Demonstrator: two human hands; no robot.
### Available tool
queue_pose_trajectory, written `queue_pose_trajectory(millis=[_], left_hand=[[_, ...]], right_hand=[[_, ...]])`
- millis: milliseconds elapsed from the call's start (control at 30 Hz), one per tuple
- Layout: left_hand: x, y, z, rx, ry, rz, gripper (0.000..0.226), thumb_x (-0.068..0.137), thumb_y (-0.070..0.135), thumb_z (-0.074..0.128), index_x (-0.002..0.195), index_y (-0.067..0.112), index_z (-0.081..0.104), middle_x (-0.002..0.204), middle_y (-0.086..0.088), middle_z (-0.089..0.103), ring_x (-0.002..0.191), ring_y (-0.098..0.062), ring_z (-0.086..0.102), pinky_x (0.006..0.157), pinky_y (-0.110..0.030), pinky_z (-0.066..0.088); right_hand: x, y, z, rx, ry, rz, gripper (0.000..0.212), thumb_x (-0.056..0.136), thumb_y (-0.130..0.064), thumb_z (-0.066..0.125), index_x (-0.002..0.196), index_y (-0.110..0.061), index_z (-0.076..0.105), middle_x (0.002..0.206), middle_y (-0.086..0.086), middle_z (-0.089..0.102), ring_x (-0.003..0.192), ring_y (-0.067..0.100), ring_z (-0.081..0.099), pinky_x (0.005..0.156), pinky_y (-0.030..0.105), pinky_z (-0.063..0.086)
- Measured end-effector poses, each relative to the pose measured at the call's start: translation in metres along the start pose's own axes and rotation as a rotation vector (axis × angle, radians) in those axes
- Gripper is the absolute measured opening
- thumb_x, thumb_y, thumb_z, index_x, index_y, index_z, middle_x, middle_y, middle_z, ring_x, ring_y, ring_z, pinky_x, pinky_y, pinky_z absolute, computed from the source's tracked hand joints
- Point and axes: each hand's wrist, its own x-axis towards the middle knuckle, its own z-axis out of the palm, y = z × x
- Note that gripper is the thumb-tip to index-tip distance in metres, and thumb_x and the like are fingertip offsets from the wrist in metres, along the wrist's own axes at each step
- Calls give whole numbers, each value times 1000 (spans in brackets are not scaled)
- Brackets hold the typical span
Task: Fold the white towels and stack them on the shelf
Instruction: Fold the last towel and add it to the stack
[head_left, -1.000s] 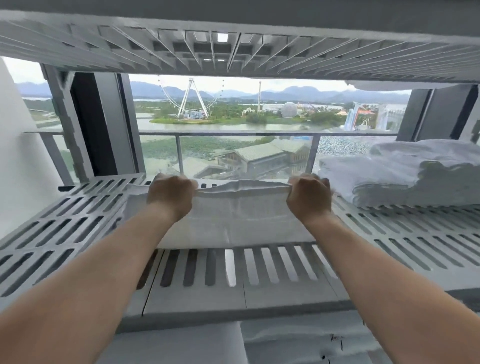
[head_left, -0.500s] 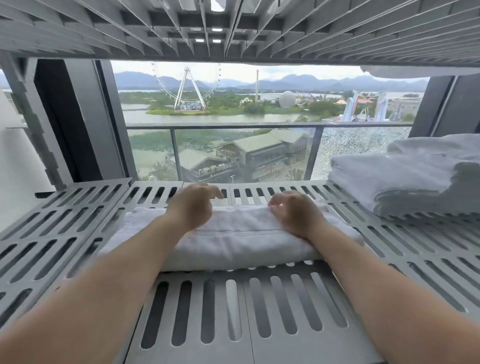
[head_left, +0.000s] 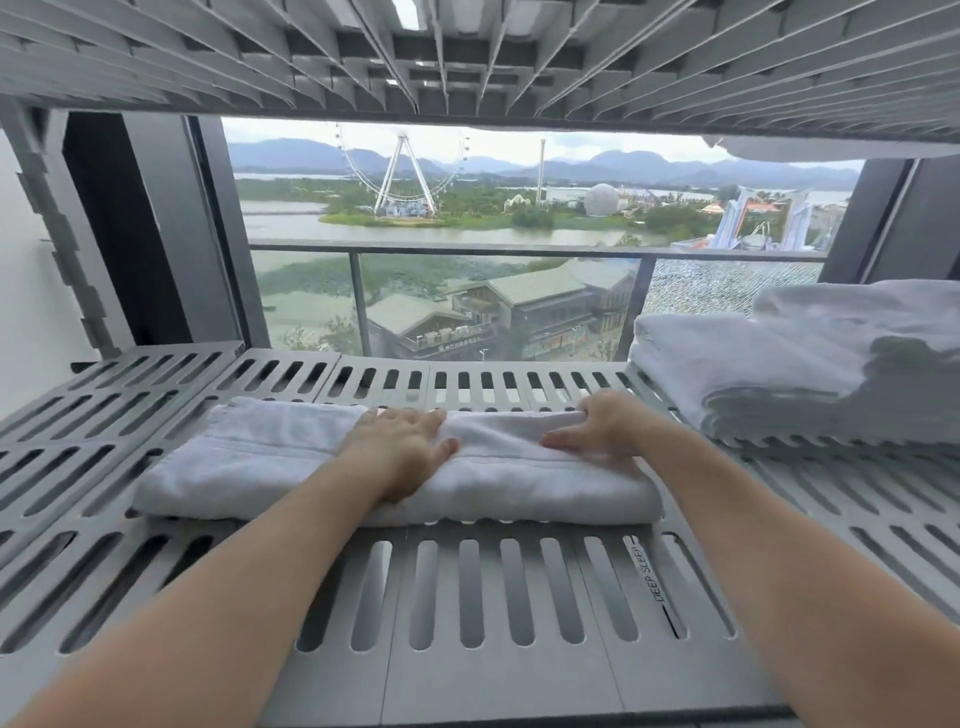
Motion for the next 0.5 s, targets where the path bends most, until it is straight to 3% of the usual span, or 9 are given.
queue_pose_trajectory(millis=[67, 133, 233, 267, 367, 433, 500], left_hand=[[-3, 2, 0, -1, -5, -8, 70, 99, 66, 12, 160, 30, 13, 168, -1, 18, 154, -22, 16, 125, -48, 8], [-5, 3, 0, -3, -6, -20, 69, 99, 66, 11, 160, 32, 10, 168, 1, 15, 155, -19, 13, 125, -48, 6], [-7, 3, 2, -7, -5, -51, 68, 100, 65, 12, 160, 34, 10, 168, 3, 15, 155, -18, 13, 125, -48, 5], [-7, 4, 2, -6, -3, -58, 68, 100, 65, 12, 160, 34, 11, 168, 4, 16, 154, -17, 13, 125, -48, 6], [-5, 5, 3, -7, 12, -74, 66, 100, 65, 15, 159, 36, 15, 167, 5, 20, 153, -17, 18, 125, -47, 10], [-6, 4, 4, -32, 56, -66, 65, 100, 65, 22, 159, 37, 20, 165, 6, 27, 151, -17, 24, 124, -46, 16], [-11, 4, 5, -78, 180, -52, 63, 98, 63, 37, 155, 37, 30, 159, 4, 39, 144, -20, 39, 118, -45, 30]], right_hand=[[-3, 1, -2, 130, 34, -21, 59, 71, -74, 70, 80, -17, 63, 88, 2, 65, 87, 22, 62, 76, 33, 47], [-4, 5, -1, 408, 71, -25, 45, 72, -60, 79, 76, -18, 61, 86, 3, 65, 84, 19, 60, 73, 33, 46], [-11, 14, 2, 962, 108, 144, 45, 72, -39, 86, 98, -12, 61, 101, 4, 61, 91, 19, 60, 80, 37, 53], [-14, 17, 2, 1043, 125, 213, 51, 72, -38, 87, 103, -12, 58, 102, 3, 56, 88, 19, 59, 76, 34, 54], [-25, 25, -2, 1024, 119, 390, 67, 71, -47, 86, 109, 1, 59, 89, 7, 59, 61, 17, 55, 50, 27, 47], [-31, 26, -1, 1049, 96, 419, 61, 71, -51, 84, 102, -4, 60, 86, 8, 63, 63, 19, 60, 44, 23, 48], [-34, 21, 1, 980, 94, 391, 66, 73, -57, 80, 109, -5, 61, 95, 8, 66, 72, 22, 64, 45, 20, 45]])
